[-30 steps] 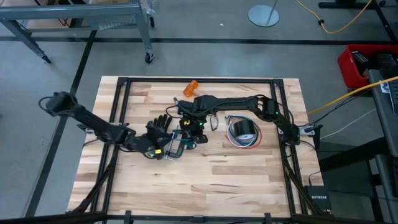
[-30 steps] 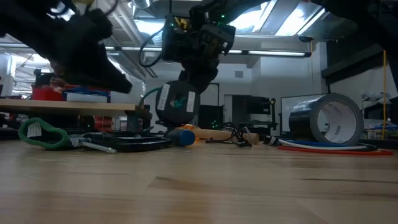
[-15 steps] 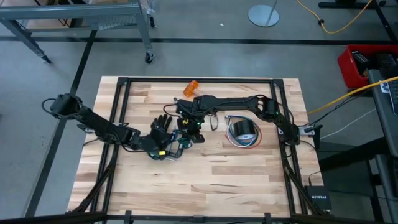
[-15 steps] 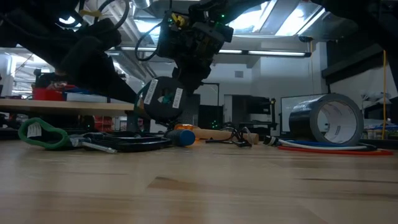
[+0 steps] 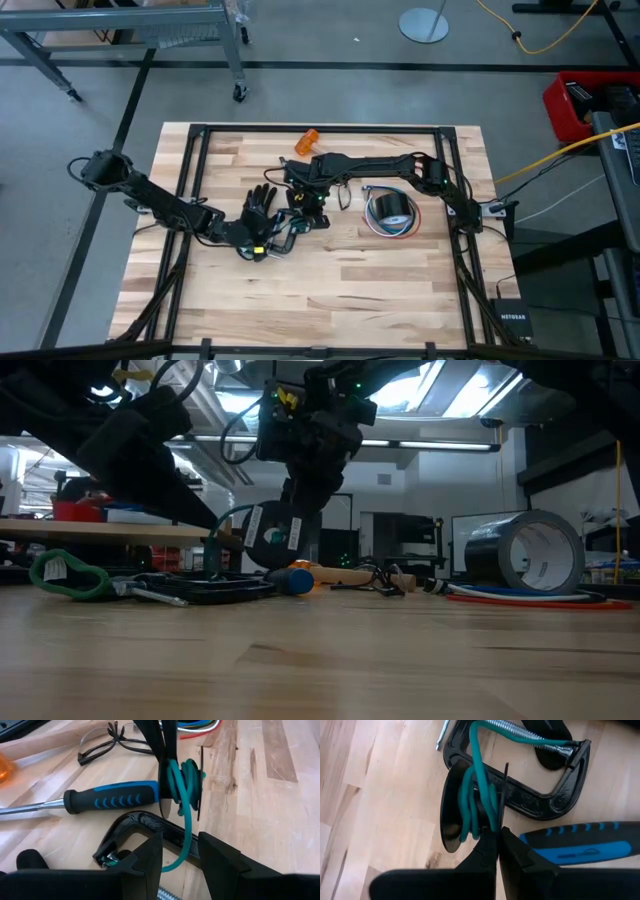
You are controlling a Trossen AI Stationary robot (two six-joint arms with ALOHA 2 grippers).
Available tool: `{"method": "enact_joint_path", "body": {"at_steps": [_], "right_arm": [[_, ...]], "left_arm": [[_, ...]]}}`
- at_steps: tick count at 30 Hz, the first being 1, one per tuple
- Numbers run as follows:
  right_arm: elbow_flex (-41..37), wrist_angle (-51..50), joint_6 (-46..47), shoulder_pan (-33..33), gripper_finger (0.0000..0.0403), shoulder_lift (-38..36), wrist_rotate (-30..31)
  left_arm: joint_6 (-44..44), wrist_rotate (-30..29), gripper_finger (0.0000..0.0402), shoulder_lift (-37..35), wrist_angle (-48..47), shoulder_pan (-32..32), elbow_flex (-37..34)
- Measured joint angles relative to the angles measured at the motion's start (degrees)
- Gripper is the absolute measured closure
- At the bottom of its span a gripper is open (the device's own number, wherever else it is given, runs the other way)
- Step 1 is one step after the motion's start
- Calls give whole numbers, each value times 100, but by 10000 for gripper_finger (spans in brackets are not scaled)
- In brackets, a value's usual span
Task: Coil cords
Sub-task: Uncoil the green wire from the spool
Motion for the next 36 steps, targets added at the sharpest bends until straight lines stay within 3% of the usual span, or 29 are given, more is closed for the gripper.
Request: {"method": "enact_joint_path", "body": {"at_steps": [10,16,24,36], "right_arm": [[2,153,34,2,398,0,-24],[7,455,192,7,399,0,-378],[7,437,193,2,399,0,35],[9,498,190,2,399,0,354]], "left_arm": [[8,118,284,-1,9,29,0],[10,113,287,-1,9,175,0],[-315,108,392,-1,50,198,0],[-173,224,399,-193,87,199,576]]}}
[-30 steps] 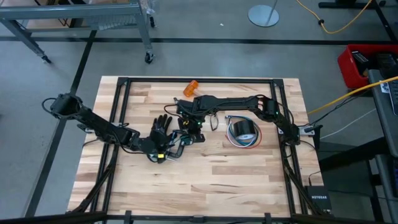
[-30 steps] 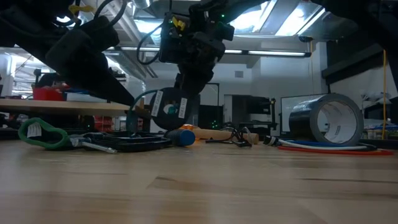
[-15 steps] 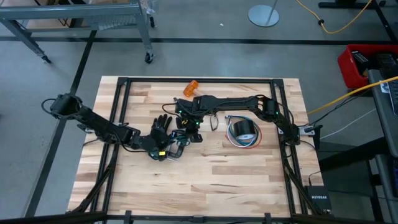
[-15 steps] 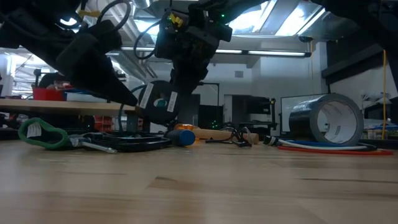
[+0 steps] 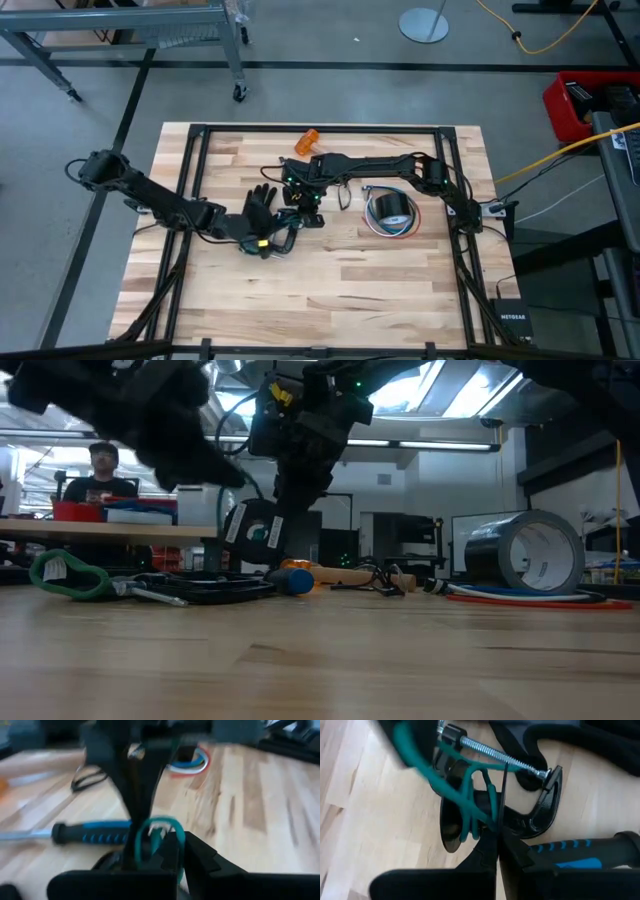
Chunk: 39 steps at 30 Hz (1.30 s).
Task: Coil cords
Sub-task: Uncoil the green wire from the spool
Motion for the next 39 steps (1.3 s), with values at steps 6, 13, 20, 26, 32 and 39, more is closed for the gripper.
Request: {"method": "enact_joint_path", "body": {"at_steps": [6,13,20,26,32,39], "right_arm": [[4,561,300,9,399,-19,-64],[2,1204,847,6,399,-19,-94],[-2,1677,1207,-24,399,-11,23],[-22,1797,1479,-231,399,7,-42],[-22,1799,1499,-403,400,13,-310],[-22,1839,1484,-444,401,15,-385]], "left_arm": [[207,62,400,1,-53,4,382],[-337,145,401,2,-168,2,441],[-978,413,401,103,-311,-3,445],[-1448,425,401,338,-597,-147,445],[-1824,410,401,359,-994,-212,456],[-2061,448,402,359,-1236,-221,465]]}}
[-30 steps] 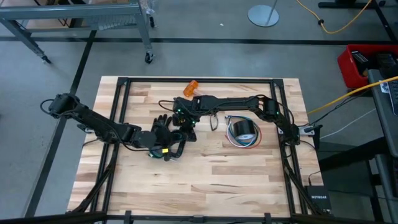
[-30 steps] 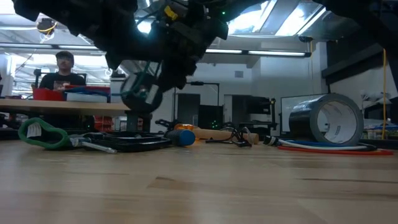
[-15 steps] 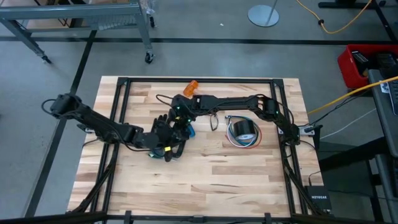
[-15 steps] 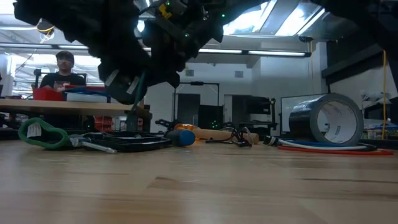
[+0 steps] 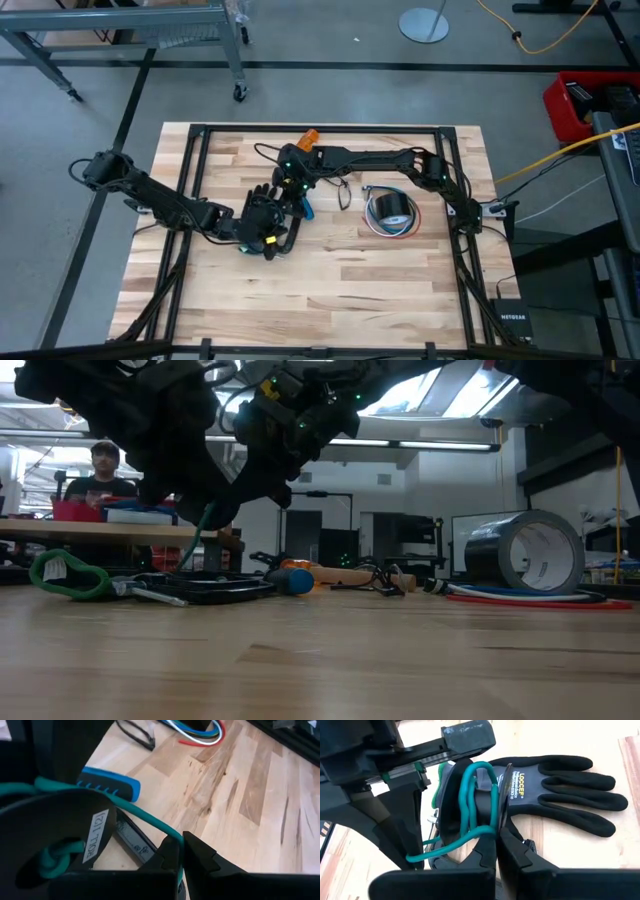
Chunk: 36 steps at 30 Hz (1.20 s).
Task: Coil cords
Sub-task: Uncoil the green wire from the spool
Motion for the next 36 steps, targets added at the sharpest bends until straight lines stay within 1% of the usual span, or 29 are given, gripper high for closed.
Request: {"method": "enact_joint_path", "body": {"at_steps": [13,18,23,33,36], "right_arm": [[0,8,-31,-89,401,0,-179],[0,32,-1,-151,402,0,-435],[2,53,15,-179,402,0,-575],[7,54,15,-203,403,0,-718],[146,-69,-11,-203,402,0,-787]], "left_arm": [[-202,-34,401,0,-209,-75,0],[-222,-62,401,0,-239,-131,0],[-487,-56,401,0,-454,-150,0],[-760,-124,401,2,-475,-319,0],[-877,-170,401,12,-511,-372,0]]}}
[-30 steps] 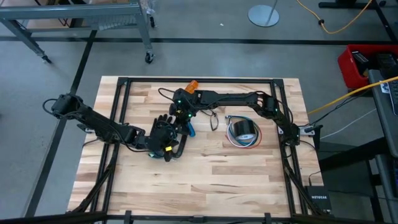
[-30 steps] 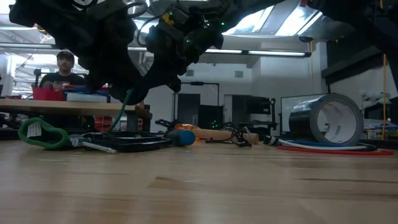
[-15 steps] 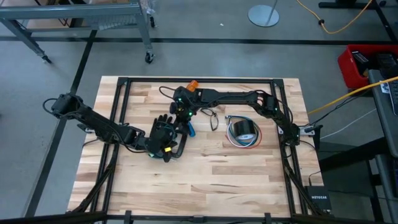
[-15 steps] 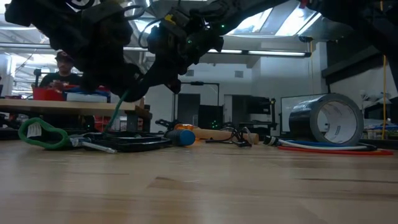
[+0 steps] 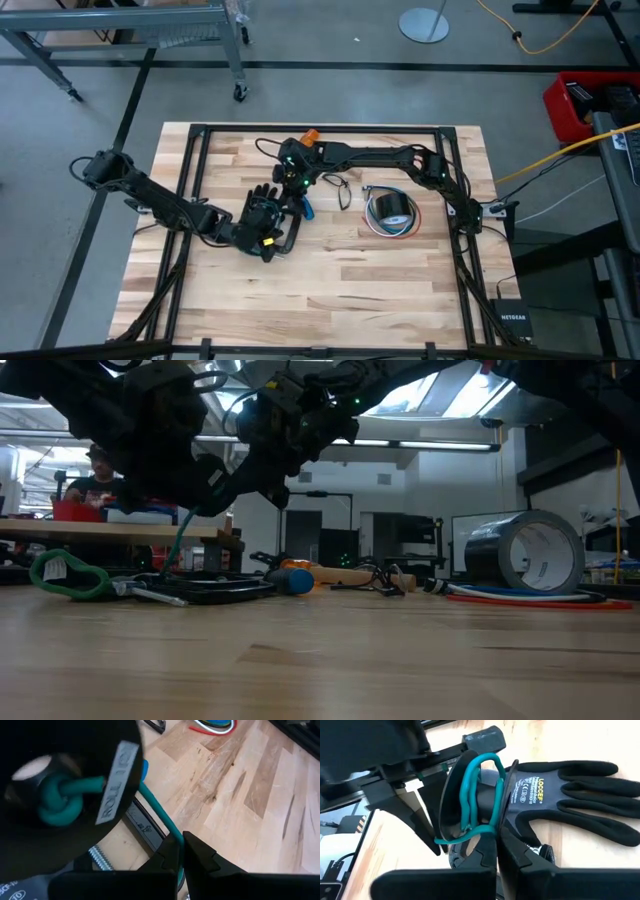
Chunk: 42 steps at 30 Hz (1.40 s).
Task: Coil cords
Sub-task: Uncoil the green wire from the spool
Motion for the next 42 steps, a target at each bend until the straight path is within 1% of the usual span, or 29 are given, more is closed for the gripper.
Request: {"method": "enact_joint_path", "body": {"at_steps": [5,9,13,14,15,17,18,19,20,22,24,27,29,31,35,42], "right_arm": [[392,-494,-220,-7,402,13,-75],[758,-1129,-613,-17,402,13,20],[1008,-1485,-787,-22,402,13,48],[1069,-1477,-805,-27,402,13,194],[1172,-1335,-853,-104,402,0,393],[1349,-1620,-938,-270,402,-68,593],[1478,-1767,-938,-303,402,-72,849],[1607,-1759,-937,-330,402,-61,1008],[1672,-1867,-938,-358,402,-52,1016],[1741,-2110,-936,-418,402,-48,718],[1872,-2125,-922,-495,402,-33,555],[1929,-2472,-953,-594,402,-55,427],[1947,-2692,-1088,-567,402,-52,448],[1959,-3123,-1219,-546,402,-57,426],[1955,-3895,-1425,-525,402,-64,654],[1952,-4350,-1514,-316,403,-57,536]], "left_arm": [[-188,-63,401,12,-13,-106,0],[-199,-198,401,10,41,-144,4],[-199,-222,401,10,66,-147,7],[-198,29,401,12,43,-154,6],[-193,453,401,39,-39,-220,-5],[-189,594,401,92,-212,-320,-53],[-218,563,401,75,-149,-355,-39],[-288,477,401,68,-60,-396,-2],[-367,420,401,117,-93,-490,7],[-543,346,401,175,-366,-626,-34],[-602,253,401,177,-327,-658,-24],[-825,-303,401,198,-484,-755,-13],[-979,-465,401,188,-605,-809,-23],[-1093,-651,401,180,-771,-874,-22],[-1305,-978,401,171,-959,-855,-22],[-1330,-1752,401,169,-1042,-755,-20]]}}
